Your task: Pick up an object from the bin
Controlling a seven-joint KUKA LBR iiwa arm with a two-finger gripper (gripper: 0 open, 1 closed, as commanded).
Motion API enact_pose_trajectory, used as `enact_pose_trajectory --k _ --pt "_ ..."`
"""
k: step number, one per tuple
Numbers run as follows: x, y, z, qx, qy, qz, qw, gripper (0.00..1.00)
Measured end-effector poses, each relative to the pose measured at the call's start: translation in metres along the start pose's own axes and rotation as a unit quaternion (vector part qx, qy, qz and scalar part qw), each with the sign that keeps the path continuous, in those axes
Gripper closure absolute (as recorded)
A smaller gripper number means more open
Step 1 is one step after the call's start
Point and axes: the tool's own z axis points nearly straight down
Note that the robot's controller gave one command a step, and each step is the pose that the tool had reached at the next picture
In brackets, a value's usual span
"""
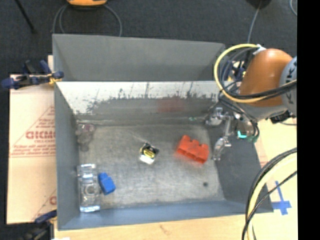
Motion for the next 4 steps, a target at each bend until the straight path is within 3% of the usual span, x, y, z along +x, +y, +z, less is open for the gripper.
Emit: enact_pose_trajectory --k 1,2,3,4 --pt "0.021 0.018 0.062 -0.001 -0.0057 0.13 0.9915 0.0" --pt "0.024 0.042 0.033 -0.001 -0.0049 0.132 0.9913 0.0" --pt "0.002 0.038 0.034 -0.001 -0.0044 0.171 0.9853 0.0" --pt "0.006 0.035 0.061 -0.002 -0.0049 0.24 0.9708 0.0"
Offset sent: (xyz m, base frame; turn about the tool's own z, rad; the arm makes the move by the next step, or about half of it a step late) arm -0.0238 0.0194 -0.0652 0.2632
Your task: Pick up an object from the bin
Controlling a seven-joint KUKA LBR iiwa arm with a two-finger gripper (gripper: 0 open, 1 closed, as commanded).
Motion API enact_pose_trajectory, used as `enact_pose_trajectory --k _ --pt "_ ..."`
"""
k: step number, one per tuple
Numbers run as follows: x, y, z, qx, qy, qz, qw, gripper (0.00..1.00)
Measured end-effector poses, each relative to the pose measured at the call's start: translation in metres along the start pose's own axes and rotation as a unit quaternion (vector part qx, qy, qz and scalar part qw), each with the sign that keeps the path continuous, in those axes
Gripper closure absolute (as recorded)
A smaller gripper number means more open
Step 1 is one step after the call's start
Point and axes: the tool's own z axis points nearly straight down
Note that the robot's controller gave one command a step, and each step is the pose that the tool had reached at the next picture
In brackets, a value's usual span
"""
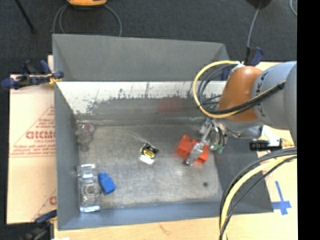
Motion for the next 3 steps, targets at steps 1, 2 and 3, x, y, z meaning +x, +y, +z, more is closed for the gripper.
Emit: enact_pose_trajectory --k 1,2,3 --pt "-0.002 0.0 -0.002 0.002 -0.0004 -0.003 1.0 0.0" --pt "-0.004 0.0 -0.004 0.001 -0.0033 -0.004 1.0 1.0" --pt "-0.007 0.0 -0.046 0.001 -0.0006 -0.007 1.0 1.0"
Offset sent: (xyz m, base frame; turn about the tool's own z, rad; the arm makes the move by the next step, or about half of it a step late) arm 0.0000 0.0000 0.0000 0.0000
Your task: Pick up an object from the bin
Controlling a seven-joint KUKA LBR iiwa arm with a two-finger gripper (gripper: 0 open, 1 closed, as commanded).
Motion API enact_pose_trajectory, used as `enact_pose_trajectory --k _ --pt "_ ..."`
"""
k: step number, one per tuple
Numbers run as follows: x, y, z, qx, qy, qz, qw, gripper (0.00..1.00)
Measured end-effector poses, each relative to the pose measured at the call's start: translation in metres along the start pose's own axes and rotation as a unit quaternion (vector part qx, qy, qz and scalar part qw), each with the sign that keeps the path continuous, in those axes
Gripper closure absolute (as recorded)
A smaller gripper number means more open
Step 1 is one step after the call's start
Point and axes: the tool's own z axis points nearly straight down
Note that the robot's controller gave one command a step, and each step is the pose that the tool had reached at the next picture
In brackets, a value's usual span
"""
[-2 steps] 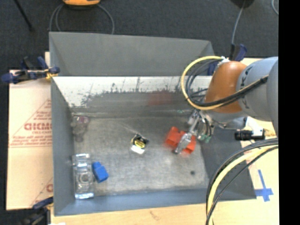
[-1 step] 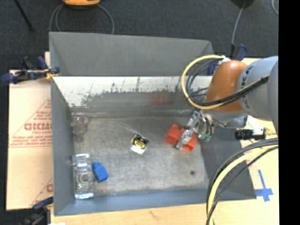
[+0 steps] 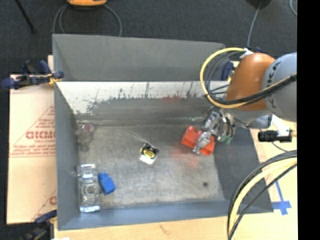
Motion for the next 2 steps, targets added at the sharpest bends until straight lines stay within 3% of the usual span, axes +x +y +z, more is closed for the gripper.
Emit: enact_pose_trajectory --k 1,2 --pt "-0.002 0.0 -0.014 0.0 0.001 -0.002 1.0 1.0" --pt "-0.004 0.001 -0.052 0.0 0.0001 -0.005 1.0 1.0"
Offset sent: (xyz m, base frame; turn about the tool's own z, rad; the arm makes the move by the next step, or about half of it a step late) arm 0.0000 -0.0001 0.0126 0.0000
